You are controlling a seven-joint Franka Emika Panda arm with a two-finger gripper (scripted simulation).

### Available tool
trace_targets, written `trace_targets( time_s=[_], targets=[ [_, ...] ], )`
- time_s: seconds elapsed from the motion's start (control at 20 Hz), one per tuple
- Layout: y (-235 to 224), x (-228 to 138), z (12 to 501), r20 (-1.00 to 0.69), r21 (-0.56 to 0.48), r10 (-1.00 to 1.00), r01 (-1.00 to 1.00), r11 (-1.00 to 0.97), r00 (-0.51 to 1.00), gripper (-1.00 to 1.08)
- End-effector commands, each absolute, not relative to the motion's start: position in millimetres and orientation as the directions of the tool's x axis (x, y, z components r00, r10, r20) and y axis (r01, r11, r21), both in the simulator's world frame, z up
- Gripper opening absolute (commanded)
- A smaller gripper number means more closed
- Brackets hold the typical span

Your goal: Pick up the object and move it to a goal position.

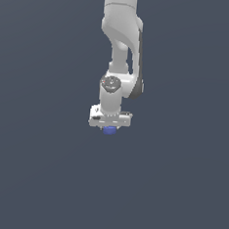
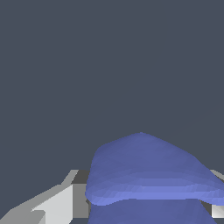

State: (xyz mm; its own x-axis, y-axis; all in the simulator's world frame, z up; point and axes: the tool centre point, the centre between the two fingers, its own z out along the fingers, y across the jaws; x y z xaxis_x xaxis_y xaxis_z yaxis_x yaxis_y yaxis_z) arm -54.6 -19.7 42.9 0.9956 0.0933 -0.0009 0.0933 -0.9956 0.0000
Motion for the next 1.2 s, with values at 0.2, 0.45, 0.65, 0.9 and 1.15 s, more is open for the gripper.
trace_targets(
  time_s=[0.2, 0.45, 0.65, 0.9, 1.15],
  targets=[
    [-8, -51, 65, 0.0, 0.0, 0.094, 0.094, -0.996, 0.996, -1.0],
    [9, -46, 98, 0.0, 0.001, 0.094, 0.094, -0.996, 0.996, -1.0],
    [28, -40, 134, 0.0, 0.001, 0.094, 0.094, -0.996, 0.996, -1.0],
    [55, -32, 186, 0.0, 0.002, 0.093, 0.093, -0.996, 0.996, -1.0],
    [82, -24, 237, 0.0, 0.002, 0.093, 0.093, -0.996, 0.996, -1.0]
  ],
)
